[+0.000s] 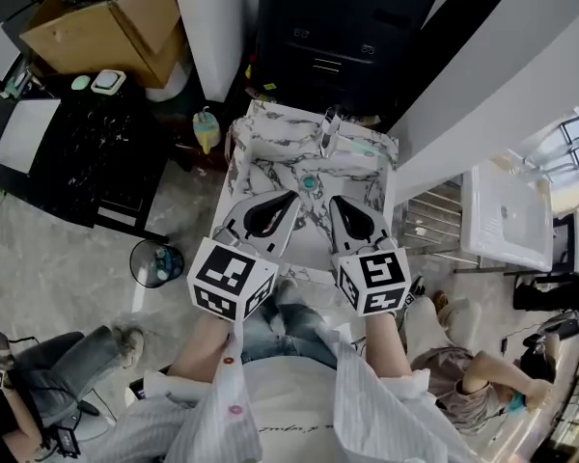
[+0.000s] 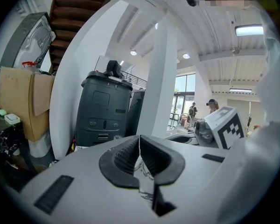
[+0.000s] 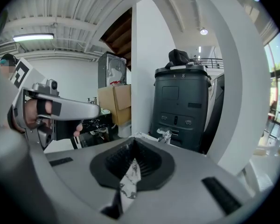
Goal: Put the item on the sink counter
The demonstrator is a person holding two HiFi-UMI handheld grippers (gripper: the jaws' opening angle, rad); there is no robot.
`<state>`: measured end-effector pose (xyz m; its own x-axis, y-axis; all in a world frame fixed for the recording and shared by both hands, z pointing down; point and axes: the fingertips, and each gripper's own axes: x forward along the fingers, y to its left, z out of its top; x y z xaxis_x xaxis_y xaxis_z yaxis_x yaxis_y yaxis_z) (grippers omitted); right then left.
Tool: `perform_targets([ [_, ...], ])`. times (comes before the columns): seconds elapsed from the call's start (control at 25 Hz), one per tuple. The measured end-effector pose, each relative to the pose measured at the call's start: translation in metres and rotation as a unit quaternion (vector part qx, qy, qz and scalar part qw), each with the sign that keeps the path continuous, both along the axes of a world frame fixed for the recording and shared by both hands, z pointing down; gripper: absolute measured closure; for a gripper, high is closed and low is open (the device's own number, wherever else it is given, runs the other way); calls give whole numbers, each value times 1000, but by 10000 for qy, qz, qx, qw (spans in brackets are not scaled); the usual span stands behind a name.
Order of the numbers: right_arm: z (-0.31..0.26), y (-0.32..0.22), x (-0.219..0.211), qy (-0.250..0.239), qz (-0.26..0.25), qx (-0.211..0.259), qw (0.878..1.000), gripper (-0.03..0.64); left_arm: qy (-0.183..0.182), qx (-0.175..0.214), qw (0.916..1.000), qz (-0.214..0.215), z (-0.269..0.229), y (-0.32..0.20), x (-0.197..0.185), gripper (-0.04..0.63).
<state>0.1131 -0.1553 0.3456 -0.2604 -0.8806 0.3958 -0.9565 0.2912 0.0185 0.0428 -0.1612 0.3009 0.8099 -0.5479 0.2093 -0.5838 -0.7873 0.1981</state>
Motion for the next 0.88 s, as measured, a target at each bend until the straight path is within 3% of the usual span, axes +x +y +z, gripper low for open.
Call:
perform_targets([
  [0.4,-3,-18,22,125,-56,43,9999,607,170,162,9997,-72,-10,-19,22,574],
  [0.88,23,-35,49,212,-231,-232,9992,606,13,-151,9999,-55,19,-36,41,574],
])
